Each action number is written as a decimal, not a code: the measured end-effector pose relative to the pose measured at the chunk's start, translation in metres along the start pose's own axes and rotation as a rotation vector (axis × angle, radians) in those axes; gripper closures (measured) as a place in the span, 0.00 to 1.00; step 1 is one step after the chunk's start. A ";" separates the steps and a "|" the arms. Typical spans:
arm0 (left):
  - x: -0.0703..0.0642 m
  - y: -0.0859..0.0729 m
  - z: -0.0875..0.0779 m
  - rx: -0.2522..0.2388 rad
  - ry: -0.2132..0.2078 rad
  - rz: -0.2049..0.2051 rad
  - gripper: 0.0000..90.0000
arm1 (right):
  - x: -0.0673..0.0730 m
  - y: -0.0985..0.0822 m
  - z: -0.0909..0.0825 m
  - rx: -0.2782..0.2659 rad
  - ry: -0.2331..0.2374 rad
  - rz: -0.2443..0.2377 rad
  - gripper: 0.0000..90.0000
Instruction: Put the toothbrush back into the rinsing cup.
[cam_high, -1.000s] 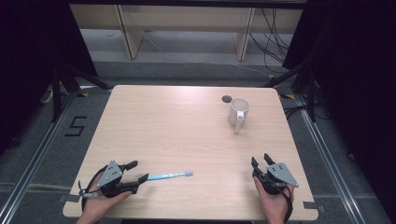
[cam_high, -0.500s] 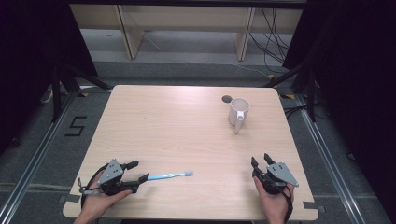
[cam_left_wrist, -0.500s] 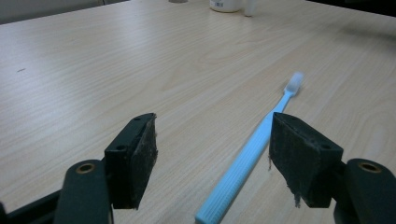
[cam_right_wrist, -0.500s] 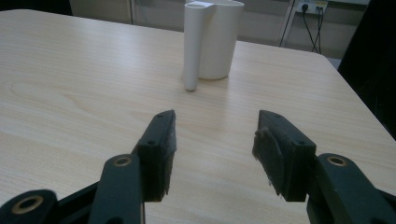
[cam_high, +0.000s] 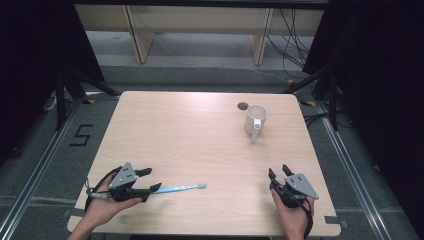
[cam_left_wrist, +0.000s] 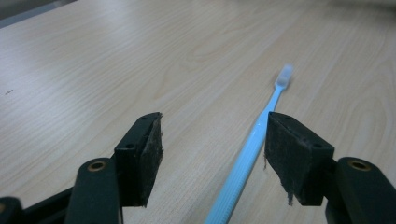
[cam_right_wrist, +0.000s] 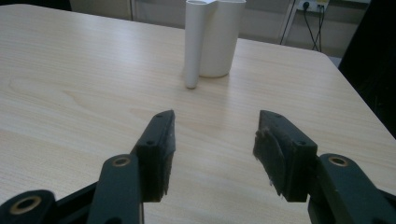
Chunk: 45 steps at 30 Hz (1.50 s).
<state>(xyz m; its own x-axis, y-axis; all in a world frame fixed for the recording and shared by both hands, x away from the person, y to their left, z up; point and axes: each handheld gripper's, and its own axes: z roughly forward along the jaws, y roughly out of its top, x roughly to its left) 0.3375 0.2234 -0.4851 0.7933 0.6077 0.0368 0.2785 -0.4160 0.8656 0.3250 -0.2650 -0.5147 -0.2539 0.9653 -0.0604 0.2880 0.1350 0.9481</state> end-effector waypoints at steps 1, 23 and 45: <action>0.001 0.006 0.000 0.042 -0.006 0.026 0.42 | 0.000 0.000 -0.001 0.011 -0.005 -0.004 0.53; 0.005 0.051 0.033 0.430 -0.247 0.273 0.49 | 0.000 0.001 0.000 0.018 -0.014 -0.002 0.53; -0.010 0.070 0.080 0.740 -0.295 0.400 0.58 | 0.002 0.001 -0.001 0.047 -0.010 0.037 0.52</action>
<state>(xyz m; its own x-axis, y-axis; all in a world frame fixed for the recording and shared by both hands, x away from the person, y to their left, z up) 0.3925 0.1340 -0.4654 0.9848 0.1668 0.0488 0.1480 -0.9521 0.2677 0.3236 -0.2637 -0.5131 -0.2328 0.9721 -0.0289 0.3398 0.1091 0.9342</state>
